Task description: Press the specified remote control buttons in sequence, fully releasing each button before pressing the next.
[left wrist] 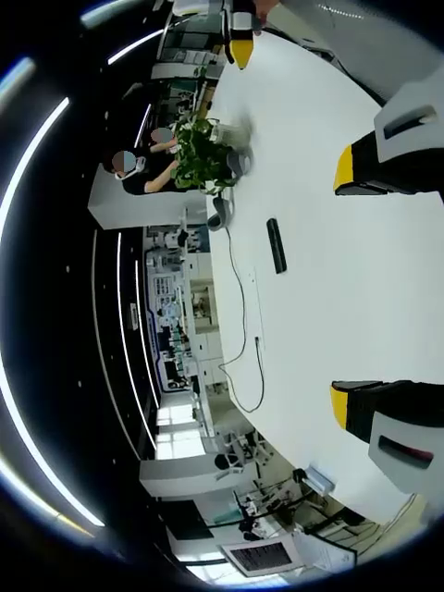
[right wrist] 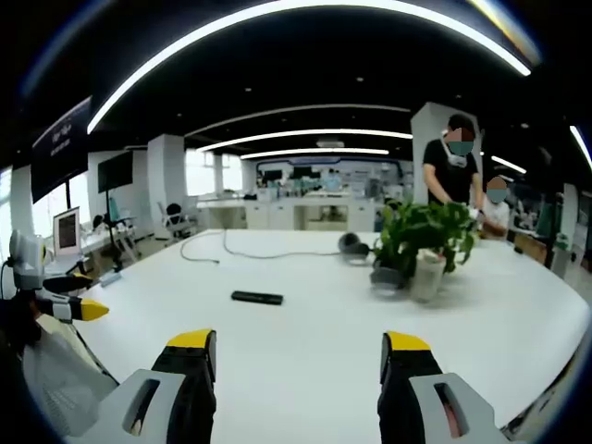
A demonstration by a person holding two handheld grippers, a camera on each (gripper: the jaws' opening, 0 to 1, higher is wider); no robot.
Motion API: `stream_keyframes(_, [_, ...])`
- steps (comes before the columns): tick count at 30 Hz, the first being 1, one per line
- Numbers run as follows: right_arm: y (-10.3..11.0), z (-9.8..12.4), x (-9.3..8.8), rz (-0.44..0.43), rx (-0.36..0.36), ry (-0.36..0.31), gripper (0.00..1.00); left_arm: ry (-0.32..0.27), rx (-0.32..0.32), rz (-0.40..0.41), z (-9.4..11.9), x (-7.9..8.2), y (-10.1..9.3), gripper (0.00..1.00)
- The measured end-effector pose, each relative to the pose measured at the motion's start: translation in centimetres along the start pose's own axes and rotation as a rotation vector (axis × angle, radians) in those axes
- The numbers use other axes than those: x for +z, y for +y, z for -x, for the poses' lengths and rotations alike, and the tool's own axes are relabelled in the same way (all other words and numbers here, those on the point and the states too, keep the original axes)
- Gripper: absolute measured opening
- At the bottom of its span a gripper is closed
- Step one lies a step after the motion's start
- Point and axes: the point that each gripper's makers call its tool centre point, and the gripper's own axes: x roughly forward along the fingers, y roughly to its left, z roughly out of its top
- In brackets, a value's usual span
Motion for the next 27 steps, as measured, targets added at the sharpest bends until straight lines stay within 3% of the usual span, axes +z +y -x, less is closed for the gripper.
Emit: stream_keyframes(27, [-0.15, 0.16, 0.09, 0.007, -0.010, -0.006, 0.68, 0.029, -0.004, -0.021, -0.08, -0.45, -0.14, 0.85])
